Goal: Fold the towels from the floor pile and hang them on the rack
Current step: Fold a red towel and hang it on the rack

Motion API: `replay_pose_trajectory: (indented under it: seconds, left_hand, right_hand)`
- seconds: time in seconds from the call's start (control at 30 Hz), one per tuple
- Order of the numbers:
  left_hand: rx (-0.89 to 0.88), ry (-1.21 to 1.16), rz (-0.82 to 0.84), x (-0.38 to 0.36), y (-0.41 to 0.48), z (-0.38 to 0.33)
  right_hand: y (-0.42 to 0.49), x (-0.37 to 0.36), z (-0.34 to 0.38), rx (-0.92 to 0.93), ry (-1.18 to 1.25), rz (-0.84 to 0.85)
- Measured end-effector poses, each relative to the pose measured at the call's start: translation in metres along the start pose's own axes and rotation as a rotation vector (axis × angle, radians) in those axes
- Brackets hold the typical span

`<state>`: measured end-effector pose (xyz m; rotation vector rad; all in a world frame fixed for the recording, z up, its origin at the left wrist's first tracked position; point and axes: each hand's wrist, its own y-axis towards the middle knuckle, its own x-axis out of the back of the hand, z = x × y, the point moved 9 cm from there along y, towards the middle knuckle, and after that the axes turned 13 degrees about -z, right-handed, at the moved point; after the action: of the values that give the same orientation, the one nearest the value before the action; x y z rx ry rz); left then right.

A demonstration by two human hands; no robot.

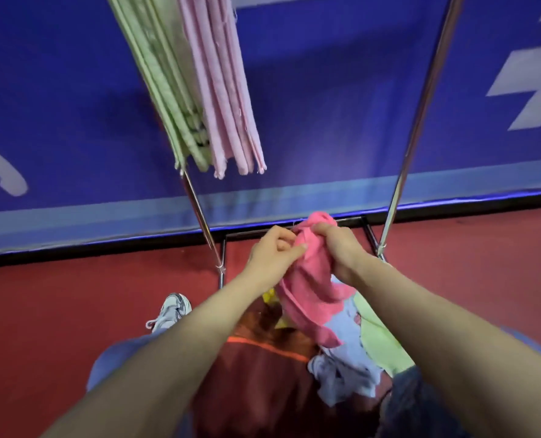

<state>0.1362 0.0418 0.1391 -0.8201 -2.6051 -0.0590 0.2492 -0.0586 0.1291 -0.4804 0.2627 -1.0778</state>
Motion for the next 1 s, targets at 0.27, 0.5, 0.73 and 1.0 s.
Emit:
replay_pose_trajectory:
  seconds: [0.27, 0.5, 0.73, 1.0]
  left_hand:
    - [-0.141, 0.193, 0.096, 0.009, -0.066, -0.042]
    - [-0.134, 0.071, 0.037, 0.038, -0.083, -0.066]
    - [-0.27, 0.033, -0.047, 0.084, -0.081, -0.132]
    - [-0.304, -0.023, 0.096, 0.075, -0.097, -0.171]
  right_hand:
    - [-0.095, 0.015, 0.121, 0.022, 0.346, 0.164]
    - [-0.138, 0.044, 0.178, 0.122, 0.444, 0.168]
    - [-0.13, 0.075, 0.137, 0.345, -0.421, -0.143]
    - [-0.191, 0.005, 0.13, 0.504, -0.547, 0.385]
